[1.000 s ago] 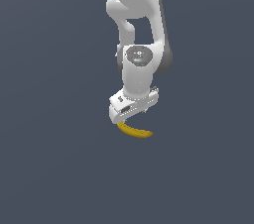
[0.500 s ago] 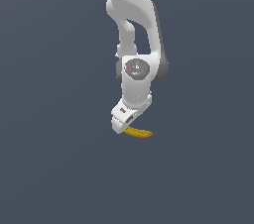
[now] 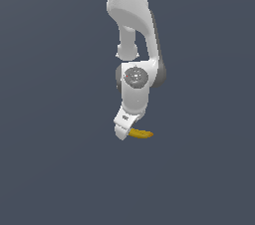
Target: Pick up the object and move it to a goal position.
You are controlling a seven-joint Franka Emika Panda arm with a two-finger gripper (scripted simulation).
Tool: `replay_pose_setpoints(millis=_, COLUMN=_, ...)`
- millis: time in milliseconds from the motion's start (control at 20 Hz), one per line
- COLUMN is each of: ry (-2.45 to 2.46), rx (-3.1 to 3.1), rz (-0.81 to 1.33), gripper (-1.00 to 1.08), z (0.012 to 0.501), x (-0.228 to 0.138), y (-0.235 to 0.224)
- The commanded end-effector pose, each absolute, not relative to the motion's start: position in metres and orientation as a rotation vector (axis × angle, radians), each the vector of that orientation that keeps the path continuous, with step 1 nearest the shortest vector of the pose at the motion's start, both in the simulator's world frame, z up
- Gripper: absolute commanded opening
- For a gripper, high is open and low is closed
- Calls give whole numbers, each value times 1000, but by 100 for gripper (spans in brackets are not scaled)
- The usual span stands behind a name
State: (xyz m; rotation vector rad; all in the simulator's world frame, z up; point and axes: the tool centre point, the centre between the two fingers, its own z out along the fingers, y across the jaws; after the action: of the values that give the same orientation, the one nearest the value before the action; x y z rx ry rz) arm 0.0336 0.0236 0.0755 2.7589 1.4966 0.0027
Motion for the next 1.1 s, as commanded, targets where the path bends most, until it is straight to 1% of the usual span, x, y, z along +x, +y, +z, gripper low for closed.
replay_pose_setpoints(millis=0, ry=1539, rx=2737, rz=2, gripper=100, z=72, x=34, y=23)
replay_pose_setpoints(millis=500, ry=1568, rx=2722, rz=0, gripper=100, z=66, x=34, y=23)
replay_pose_setpoints(millis=1050, ry=1575, rx=2718, rz=0, gripper=100, z=20, x=33, y=23)
